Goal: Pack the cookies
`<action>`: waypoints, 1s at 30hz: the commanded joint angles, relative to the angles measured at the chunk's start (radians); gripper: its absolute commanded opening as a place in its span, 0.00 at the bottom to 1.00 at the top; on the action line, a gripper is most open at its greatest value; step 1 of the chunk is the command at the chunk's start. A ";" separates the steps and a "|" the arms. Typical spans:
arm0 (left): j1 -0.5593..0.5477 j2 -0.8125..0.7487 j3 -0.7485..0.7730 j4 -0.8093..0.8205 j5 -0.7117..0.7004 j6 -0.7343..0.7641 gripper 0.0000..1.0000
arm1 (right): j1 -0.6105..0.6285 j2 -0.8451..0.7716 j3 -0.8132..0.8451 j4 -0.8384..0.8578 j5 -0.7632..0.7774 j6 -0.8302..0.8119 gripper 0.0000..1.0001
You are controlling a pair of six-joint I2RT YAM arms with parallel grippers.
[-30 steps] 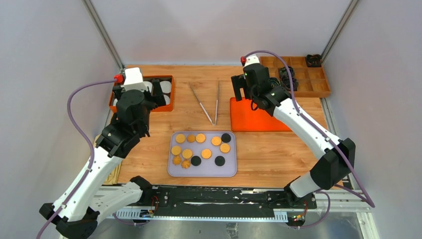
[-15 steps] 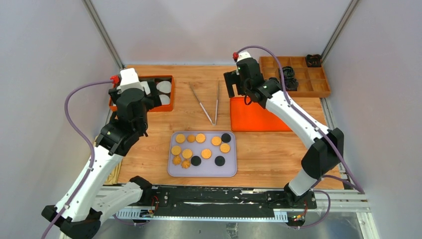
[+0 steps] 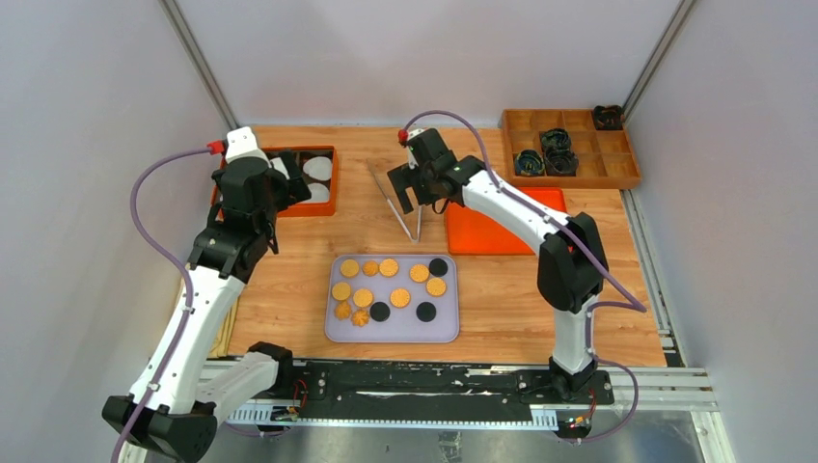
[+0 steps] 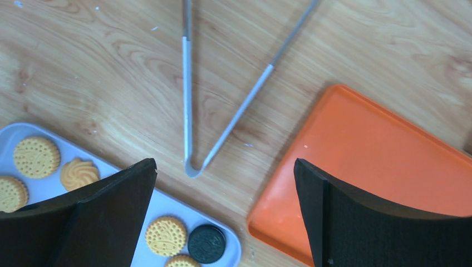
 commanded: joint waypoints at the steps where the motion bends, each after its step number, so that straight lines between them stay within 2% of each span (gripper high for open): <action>1: 0.015 0.015 -0.014 0.001 0.044 -0.007 1.00 | 0.030 0.065 0.066 -0.036 -0.065 0.029 1.00; 14: 0.023 0.009 -0.007 -0.007 0.076 0.010 1.00 | 0.038 0.279 0.199 -0.097 -0.011 0.034 1.00; 24: 0.029 0.004 -0.018 -0.007 0.076 0.013 1.00 | 0.037 0.439 0.370 -0.153 -0.003 0.035 1.00; 30: 0.034 -0.005 -0.022 -0.009 0.085 0.019 1.00 | 0.029 0.500 0.420 -0.180 0.058 0.073 1.00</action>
